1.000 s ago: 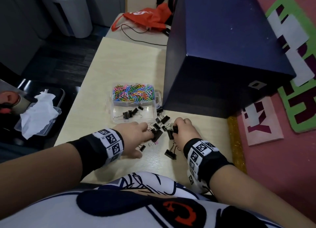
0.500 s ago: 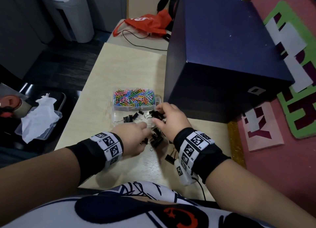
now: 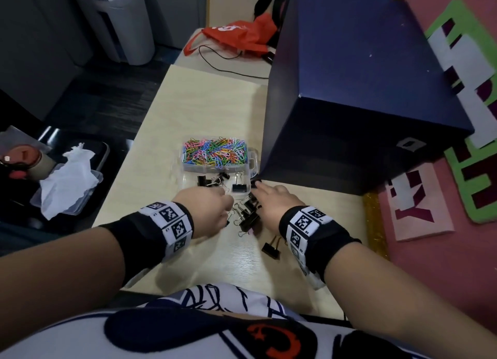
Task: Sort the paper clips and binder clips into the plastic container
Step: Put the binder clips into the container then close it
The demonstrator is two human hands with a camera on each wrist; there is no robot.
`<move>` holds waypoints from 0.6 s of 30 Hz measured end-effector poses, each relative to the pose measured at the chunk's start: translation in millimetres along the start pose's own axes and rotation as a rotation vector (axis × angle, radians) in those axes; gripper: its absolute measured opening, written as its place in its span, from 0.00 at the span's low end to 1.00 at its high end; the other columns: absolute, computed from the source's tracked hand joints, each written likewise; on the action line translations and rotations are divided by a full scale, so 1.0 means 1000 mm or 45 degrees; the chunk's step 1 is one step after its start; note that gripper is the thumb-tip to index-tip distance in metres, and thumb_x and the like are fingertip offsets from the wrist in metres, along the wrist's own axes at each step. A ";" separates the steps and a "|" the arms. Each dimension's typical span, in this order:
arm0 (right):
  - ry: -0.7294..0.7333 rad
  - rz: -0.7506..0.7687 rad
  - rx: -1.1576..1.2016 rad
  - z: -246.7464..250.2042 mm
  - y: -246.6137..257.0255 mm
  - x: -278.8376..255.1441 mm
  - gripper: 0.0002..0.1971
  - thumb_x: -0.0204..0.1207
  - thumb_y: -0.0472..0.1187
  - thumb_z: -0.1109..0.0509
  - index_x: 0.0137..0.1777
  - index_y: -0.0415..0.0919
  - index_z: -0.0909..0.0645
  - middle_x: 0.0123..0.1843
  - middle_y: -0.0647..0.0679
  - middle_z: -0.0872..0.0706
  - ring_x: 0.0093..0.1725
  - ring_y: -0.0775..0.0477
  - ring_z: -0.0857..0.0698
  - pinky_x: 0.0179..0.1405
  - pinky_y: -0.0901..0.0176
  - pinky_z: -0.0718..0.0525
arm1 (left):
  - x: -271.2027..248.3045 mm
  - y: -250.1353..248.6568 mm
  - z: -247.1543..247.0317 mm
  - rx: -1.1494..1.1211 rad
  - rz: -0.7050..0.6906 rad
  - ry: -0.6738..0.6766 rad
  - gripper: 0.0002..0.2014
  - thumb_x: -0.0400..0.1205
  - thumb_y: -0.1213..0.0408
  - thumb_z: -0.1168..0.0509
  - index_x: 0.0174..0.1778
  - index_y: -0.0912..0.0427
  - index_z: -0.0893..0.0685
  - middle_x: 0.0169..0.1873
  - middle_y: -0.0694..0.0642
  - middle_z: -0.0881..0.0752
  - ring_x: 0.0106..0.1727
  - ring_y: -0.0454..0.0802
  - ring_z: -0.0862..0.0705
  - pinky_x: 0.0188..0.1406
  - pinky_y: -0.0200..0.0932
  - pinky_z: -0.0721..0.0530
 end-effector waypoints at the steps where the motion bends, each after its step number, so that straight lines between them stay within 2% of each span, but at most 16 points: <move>1: -0.011 -0.003 -0.033 -0.002 -0.001 -0.002 0.34 0.78 0.36 0.40 0.83 0.52 0.45 0.86 0.57 0.51 0.80 0.42 0.42 0.76 0.47 0.34 | 0.001 -0.004 -0.005 0.040 -0.037 0.021 0.16 0.84 0.52 0.45 0.66 0.50 0.25 0.58 0.51 0.21 0.56 0.53 0.18 0.47 0.48 0.16; 3: -0.068 -0.011 -0.059 -0.003 -0.001 -0.006 0.28 0.79 0.38 0.40 0.79 0.48 0.36 0.83 0.51 0.42 0.77 0.41 0.37 0.73 0.47 0.31 | 0.002 -0.007 -0.015 0.107 -0.088 0.065 0.19 0.82 0.52 0.43 0.69 0.50 0.27 0.60 0.51 0.23 0.59 0.54 0.20 0.50 0.50 0.17; 5: -0.137 -0.030 -0.055 -0.001 -0.002 -0.010 0.23 0.78 0.38 0.41 0.74 0.47 0.30 0.75 0.48 0.32 0.71 0.42 0.31 0.69 0.47 0.28 | 0.005 -0.008 -0.024 0.167 -0.124 0.105 0.20 0.82 0.54 0.40 0.70 0.50 0.28 0.61 0.52 0.24 0.59 0.54 0.22 0.51 0.49 0.18; 7: -0.194 -0.050 -0.002 0.004 -0.004 -0.010 0.20 0.78 0.37 0.41 0.70 0.47 0.28 0.70 0.48 0.30 0.68 0.42 0.30 0.66 0.48 0.26 | 0.006 -0.006 -0.030 0.191 -0.131 0.109 0.18 0.82 0.59 0.40 0.69 0.50 0.27 0.60 0.53 0.23 0.57 0.55 0.22 0.50 0.49 0.18; 9: -0.243 -0.042 0.076 0.012 -0.004 -0.007 0.19 0.78 0.35 0.41 0.68 0.46 0.27 0.70 0.47 0.31 0.68 0.42 0.30 0.66 0.49 0.26 | 0.007 -0.003 -0.032 0.178 -0.120 0.095 0.15 0.83 0.63 0.40 0.66 0.50 0.27 0.57 0.53 0.23 0.54 0.55 0.22 0.48 0.50 0.16; 13: -0.185 0.038 0.077 0.018 0.004 0.005 0.22 0.77 0.32 0.43 0.70 0.44 0.28 0.83 0.52 0.43 0.75 0.38 0.32 0.72 0.46 0.28 | 0.005 0.003 -0.037 0.156 -0.092 0.109 0.17 0.79 0.67 0.35 0.61 0.47 0.27 0.52 0.53 0.26 0.51 0.55 0.23 0.43 0.52 0.15; 15: -0.140 0.062 0.051 0.019 0.006 0.010 0.19 0.78 0.34 0.43 0.67 0.44 0.27 0.85 0.54 0.47 0.75 0.37 0.30 0.69 0.49 0.25 | 0.003 0.005 -0.039 0.142 -0.076 0.142 0.19 0.78 0.69 0.34 0.61 0.47 0.28 0.52 0.54 0.27 0.52 0.56 0.23 0.42 0.53 0.15; 18: -0.115 0.077 0.052 0.018 0.006 0.013 0.18 0.79 0.36 0.43 0.68 0.43 0.26 0.85 0.54 0.45 0.74 0.40 0.27 0.66 0.53 0.24 | 0.002 0.007 -0.042 0.105 -0.036 0.174 0.19 0.77 0.71 0.35 0.60 0.49 0.27 0.53 0.55 0.28 0.54 0.57 0.23 0.42 0.53 0.15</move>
Point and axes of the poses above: each hand's wrist, its own x-axis towards the middle knuckle, its own z-axis out of the back of the hand, y = z × x, the point moved 7 cm from there along x, towards the middle knuckle
